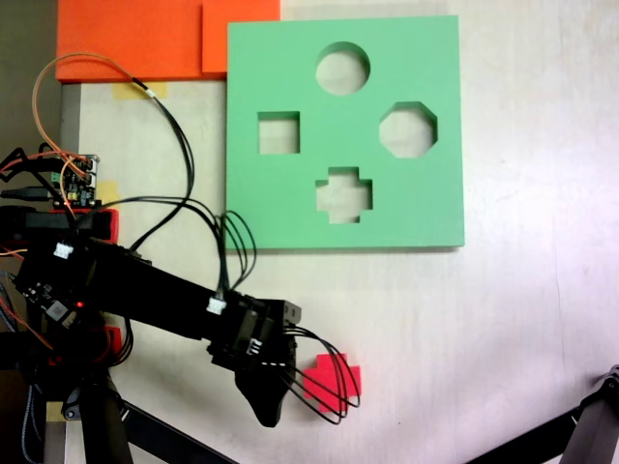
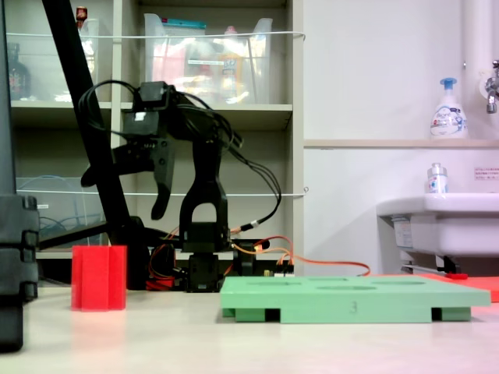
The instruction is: Put the cross columnar block into the corresponding hole
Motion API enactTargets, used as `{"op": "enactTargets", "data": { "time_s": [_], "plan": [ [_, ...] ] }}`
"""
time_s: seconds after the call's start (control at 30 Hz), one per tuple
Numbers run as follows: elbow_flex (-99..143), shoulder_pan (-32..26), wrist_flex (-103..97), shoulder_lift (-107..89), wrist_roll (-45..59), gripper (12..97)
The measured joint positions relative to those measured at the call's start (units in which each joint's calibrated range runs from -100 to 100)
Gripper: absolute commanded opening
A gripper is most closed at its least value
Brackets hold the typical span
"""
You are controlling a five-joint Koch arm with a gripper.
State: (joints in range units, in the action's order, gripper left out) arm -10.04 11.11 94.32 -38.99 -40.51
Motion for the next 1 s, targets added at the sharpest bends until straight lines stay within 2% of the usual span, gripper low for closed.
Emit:
{"op": "enactTargets", "data": {
  "time_s": [0.47,1.0],
  "plan": [
    [-10.58,2.54,0.00,26.13,3.17,83.4],
    [-14.80,2.69,0.00,33.38,5.08,82.6]
  ]
}}
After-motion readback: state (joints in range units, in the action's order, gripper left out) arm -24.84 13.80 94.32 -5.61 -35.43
